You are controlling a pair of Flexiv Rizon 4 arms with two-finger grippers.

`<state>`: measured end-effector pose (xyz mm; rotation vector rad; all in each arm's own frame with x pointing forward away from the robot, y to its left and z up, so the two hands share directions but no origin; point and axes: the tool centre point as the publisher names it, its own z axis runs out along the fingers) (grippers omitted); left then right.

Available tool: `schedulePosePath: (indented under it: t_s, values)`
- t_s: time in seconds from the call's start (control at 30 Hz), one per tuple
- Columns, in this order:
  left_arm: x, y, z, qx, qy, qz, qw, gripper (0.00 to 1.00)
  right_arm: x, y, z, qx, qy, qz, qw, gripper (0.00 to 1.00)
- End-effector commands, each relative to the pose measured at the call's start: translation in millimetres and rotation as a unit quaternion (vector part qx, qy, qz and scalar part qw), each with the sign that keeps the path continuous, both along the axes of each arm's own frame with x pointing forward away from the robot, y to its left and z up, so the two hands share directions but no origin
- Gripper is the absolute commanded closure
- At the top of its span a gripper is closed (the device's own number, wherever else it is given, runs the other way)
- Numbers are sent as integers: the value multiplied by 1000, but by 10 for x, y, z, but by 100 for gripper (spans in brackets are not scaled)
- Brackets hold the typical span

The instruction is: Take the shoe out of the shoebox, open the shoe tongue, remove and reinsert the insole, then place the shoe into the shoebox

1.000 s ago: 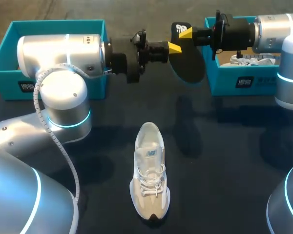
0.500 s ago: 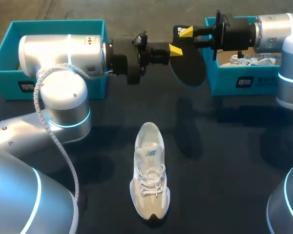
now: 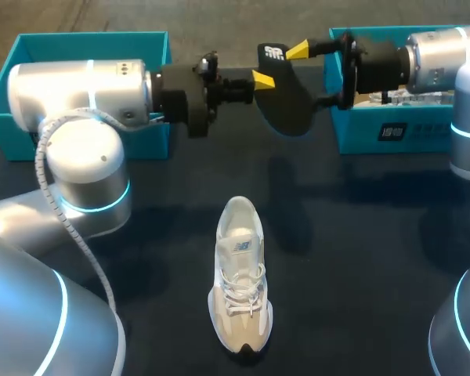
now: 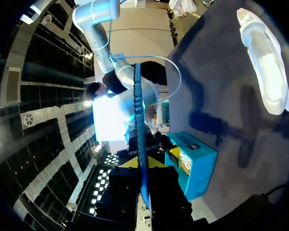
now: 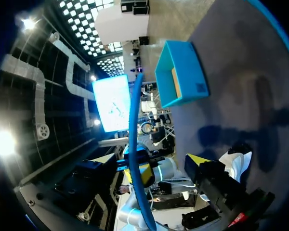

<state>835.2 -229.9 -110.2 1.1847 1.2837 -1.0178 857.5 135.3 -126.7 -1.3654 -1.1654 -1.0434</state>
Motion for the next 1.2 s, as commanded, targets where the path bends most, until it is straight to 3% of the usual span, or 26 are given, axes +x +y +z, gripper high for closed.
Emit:
schedulePosePath:
  t_s: [0.03, 0.37, 0.6, 0.83, 1.03, 1.2]
  values:
    - [-120, 332, -30, 8, -3, -2, 1000, 100, -121, 48, -65, -1, -2, -8, 1000, 0]
    - [-238, 781, -212, 22, 4, -3, 1000, 100, -309, 120, -174, -6, -38, -43, 998, 0]
    - [-333, 1086, -211, 23, 7, 0, 1000, 100, -342, 141, -181, 3, -49, -51, 997, 0]
    - [-470, 1307, -233, 26, 52, -2, 998, 100, -342, 141, -181, 3, -49, -51, 997, 0]
    - [-612, 1485, -128, 5, 141, -10, 990, 100, -342, 141, -181, 3, -49, -51, 997, 0]
    - [-696, 1639, -69, -16, 281, 17, 959, 100, -342, 141, -181, 3, -49, -51, 997, 0]
